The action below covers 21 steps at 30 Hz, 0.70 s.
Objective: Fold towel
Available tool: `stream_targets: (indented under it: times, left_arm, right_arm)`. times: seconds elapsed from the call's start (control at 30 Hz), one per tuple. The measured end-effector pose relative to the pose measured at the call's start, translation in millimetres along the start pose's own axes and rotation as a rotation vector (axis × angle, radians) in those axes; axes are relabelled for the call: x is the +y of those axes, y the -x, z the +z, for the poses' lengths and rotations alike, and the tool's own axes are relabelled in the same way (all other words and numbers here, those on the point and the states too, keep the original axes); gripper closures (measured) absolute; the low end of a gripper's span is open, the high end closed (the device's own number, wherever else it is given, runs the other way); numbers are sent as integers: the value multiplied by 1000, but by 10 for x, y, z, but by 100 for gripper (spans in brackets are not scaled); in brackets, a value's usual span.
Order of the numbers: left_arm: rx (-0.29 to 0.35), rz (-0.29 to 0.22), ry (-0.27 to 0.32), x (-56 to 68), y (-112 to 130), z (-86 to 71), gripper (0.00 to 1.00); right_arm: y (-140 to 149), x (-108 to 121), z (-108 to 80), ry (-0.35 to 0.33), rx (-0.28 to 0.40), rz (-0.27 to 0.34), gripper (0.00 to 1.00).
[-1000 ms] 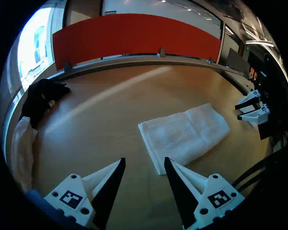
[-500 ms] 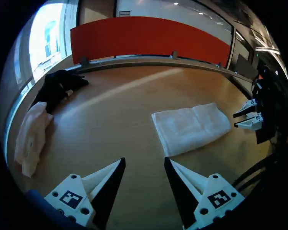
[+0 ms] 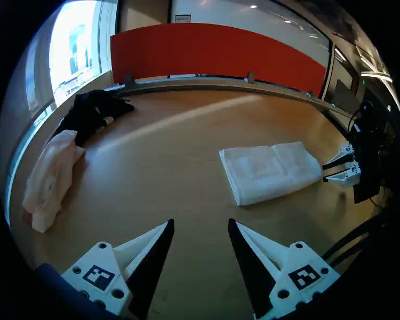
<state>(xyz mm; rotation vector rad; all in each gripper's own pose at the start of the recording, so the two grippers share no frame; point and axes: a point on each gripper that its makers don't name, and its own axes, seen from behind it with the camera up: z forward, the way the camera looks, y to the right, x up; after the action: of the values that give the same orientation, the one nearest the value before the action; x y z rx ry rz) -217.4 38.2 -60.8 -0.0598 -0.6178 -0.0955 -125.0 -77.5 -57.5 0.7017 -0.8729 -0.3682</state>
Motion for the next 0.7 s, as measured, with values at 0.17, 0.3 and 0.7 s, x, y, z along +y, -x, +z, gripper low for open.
stream_targets:
  times: [0.17, 0.3, 0.7]
  left_arm:
    - [5, -10, 3, -2, -12, -15, 26]
    - [10, -17, 2, -28, -24, -31, 26]
    - [9, -22, -8, -100, 15, -88, 26]
  right_arm:
    - [13, -9, 33, -6, -7, -5, 53]
    - [35, -20, 54, -15, -13, -6, 67]
    - [-11, -47, 56, -24, 8, 10, 96]
